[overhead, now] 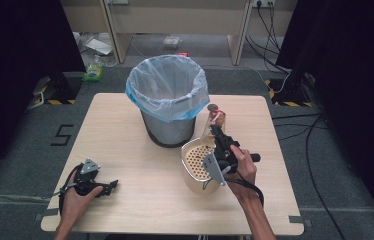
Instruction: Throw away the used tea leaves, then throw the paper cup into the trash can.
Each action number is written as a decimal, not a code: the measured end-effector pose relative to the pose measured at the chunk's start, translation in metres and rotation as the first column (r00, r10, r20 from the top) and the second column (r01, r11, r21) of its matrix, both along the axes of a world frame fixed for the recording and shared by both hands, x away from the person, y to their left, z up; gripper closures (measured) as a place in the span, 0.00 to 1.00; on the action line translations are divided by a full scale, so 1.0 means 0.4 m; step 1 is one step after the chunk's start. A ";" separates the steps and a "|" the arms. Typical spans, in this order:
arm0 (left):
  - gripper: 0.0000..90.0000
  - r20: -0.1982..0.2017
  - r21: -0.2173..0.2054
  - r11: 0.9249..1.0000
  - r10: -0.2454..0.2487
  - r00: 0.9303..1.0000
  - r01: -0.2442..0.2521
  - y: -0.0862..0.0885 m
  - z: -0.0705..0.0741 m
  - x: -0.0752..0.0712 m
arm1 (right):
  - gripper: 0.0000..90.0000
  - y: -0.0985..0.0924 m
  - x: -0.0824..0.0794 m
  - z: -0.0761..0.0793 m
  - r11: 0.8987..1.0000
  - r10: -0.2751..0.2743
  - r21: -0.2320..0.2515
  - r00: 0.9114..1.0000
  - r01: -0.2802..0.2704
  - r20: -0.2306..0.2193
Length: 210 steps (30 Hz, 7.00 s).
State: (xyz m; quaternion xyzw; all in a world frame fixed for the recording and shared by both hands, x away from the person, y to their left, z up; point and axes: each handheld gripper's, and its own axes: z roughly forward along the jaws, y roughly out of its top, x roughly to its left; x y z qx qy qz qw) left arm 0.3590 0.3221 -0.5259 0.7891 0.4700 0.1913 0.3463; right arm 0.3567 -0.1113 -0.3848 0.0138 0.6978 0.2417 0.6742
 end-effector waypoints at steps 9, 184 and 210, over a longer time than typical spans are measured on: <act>0.00 0.000 0.000 1.000 -0.001 1.000 0.001 0.000 0.000 0.000 | 0.99 0.018 -0.011 -0.021 0.996 0.007 -0.084 0.998 -0.002 0.059; 0.00 0.000 0.001 1.000 0.001 1.000 -0.001 0.000 0.000 0.000 | 0.51 -0.133 0.298 0.284 0.702 0.251 0.640 0.733 0.312 -0.633; 0.00 -0.001 0.001 1.000 0.000 1.000 0.000 0.000 0.000 0.000 | 0.42 -0.316 0.135 0.047 0.676 0.176 0.600 0.697 0.428 -0.695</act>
